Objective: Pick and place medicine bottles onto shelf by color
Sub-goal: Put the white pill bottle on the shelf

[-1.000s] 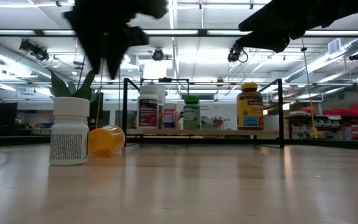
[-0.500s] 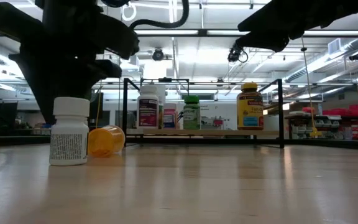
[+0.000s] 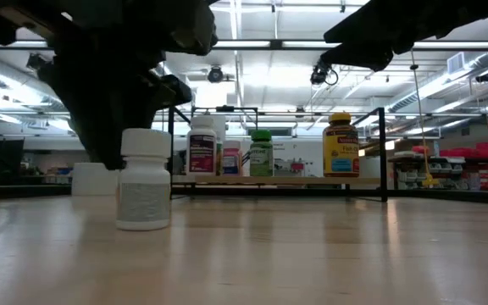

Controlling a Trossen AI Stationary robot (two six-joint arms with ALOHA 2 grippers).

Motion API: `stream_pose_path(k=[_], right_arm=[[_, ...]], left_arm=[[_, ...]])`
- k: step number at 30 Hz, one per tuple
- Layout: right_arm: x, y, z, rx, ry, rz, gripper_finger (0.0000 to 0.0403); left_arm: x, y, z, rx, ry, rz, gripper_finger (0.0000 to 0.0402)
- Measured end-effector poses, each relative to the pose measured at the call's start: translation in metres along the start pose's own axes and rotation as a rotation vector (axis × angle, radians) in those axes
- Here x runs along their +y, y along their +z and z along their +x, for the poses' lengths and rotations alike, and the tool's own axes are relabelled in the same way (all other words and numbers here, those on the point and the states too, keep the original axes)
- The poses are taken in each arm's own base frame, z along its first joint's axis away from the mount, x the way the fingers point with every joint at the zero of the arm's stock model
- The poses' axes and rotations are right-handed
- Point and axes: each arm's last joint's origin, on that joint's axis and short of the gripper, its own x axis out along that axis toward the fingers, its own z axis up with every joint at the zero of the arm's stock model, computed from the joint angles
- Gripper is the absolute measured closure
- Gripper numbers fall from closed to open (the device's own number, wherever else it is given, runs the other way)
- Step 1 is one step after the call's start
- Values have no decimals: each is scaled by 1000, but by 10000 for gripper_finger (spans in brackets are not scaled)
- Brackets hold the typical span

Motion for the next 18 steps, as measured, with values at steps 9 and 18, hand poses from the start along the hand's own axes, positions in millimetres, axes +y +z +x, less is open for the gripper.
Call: stream_pose_path(k=[9,18], right_arm=[[0,0,0,0,1,0,106],[0,0,0,1,3,-1,106]], left_arm=[[4,7,0,-77,58,-8,292],[2,3,0,-18,-35,18,292]])
